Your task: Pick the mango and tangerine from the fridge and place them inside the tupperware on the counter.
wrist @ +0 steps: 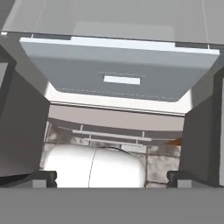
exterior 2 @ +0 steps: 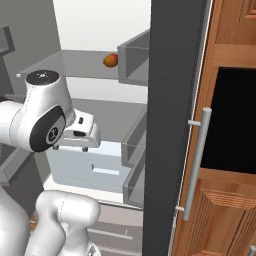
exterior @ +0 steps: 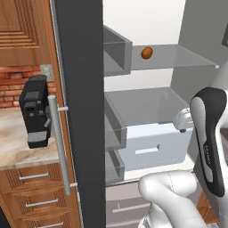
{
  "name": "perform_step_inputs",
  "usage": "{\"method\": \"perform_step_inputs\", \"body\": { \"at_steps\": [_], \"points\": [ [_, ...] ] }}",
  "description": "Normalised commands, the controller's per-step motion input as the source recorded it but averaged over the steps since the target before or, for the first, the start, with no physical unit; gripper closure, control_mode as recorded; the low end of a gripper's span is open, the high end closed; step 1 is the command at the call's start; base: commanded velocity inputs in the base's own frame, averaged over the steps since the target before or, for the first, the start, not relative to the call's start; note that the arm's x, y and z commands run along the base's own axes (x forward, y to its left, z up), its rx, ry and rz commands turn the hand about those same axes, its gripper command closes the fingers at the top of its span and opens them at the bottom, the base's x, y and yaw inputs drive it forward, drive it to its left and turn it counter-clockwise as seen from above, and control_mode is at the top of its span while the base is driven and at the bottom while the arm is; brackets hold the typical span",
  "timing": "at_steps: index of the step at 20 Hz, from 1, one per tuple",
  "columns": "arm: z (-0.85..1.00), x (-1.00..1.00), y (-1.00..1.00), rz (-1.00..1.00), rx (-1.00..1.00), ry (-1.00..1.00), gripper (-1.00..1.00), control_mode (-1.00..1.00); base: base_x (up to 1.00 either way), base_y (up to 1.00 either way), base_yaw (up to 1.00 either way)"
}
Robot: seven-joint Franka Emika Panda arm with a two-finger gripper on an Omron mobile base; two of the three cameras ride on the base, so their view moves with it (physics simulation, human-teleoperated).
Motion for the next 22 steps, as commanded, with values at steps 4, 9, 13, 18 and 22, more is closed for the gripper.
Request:
{"method": "perform_step_inputs", "body": {
  "at_steps": [4, 9, 13, 18, 22],
  "points": [
    [0.30, 0.26, 0.00, 0.00, 0.00, -0.28, -1.00, -1.00, 0.00, 0.00, 0.00],
    [0.45, 0.22, 0.00, 0.00, 0.00, -0.27, -1.00, -1.00, 0.00, 0.00, 0.00],
    [0.57, 0.11, 0.00, 0.00, 0.02, -0.01, -1.00, -1.00, 0.00, 0.00, 0.00],
    [0.47, 0.40, 0.00, 0.00, 0.07, 0.07, -1.00, -1.00, 0.00, 0.00, 0.00],
    [0.36, 0.55, 0.11, -0.01, 0.08, 0.00, -1.00, -1.00, 0.00, 0.00, 0.00]
  ]
}}
